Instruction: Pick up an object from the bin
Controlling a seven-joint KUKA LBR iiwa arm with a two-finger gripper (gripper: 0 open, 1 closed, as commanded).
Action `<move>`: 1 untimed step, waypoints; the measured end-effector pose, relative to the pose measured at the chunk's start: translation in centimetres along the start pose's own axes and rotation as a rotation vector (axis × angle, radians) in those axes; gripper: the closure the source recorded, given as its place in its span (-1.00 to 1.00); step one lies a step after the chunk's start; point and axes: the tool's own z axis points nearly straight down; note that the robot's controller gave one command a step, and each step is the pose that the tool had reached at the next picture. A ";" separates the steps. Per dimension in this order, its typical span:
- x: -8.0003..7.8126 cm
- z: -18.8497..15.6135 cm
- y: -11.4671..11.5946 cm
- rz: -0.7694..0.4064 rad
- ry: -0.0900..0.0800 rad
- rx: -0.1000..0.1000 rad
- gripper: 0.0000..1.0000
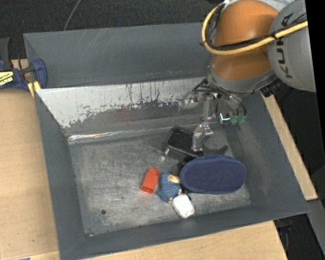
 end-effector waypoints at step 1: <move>1.6 8.9 -0.7 0.120 -0.017 0.000 -1.00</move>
Offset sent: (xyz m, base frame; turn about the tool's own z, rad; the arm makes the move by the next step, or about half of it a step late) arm -0.0259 -0.0069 -0.1201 0.1372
